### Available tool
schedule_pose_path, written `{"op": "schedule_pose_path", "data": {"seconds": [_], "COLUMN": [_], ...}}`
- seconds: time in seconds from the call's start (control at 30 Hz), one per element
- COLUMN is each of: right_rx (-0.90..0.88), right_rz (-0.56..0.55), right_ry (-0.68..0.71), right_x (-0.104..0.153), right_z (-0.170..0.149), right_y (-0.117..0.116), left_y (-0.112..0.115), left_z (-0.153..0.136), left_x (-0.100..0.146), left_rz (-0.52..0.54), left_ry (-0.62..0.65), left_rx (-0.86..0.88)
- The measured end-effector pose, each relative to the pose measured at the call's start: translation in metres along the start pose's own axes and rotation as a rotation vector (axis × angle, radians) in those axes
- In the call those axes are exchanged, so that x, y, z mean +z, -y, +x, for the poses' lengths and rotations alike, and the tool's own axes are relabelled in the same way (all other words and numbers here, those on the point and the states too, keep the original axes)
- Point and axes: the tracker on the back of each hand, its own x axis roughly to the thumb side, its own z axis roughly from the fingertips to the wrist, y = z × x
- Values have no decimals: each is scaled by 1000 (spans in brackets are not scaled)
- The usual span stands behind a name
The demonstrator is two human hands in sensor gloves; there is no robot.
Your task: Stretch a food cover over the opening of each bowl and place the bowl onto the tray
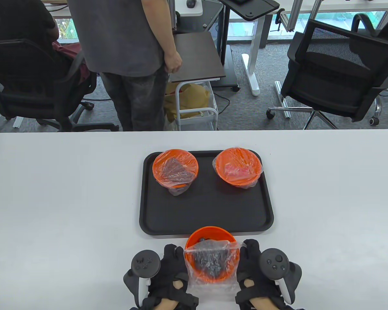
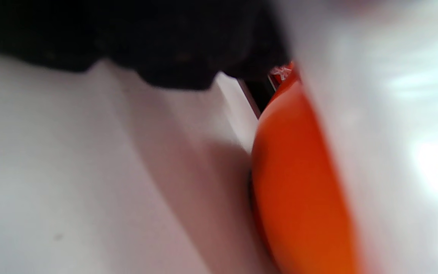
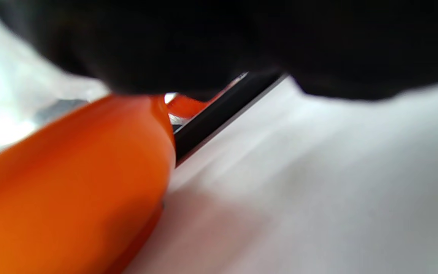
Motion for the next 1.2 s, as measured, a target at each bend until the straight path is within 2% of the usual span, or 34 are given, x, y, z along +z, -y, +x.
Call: {"op": "schedule_pose_path", "data": {"seconds": [0.1,0.37,0.77,1.2], "right_rx": [86,98,184,166], "right_rz": [-16,16,10,103], "right_ry": [31,-8,12,32], "right_x": [-1,-6,-8,-17], "right_z": [3,2,5,4], "right_y": [-1,-4,-6,-7], "left_y": [1,2,4,2], "left_z": [1,3,8,10], "left_x": [0,-4,-7,-19], "left_rz": [3,-5,4,-15], "left_ry": [0,-28,-31,-28], "left_rx": [-18,-57,-192,-193]}}
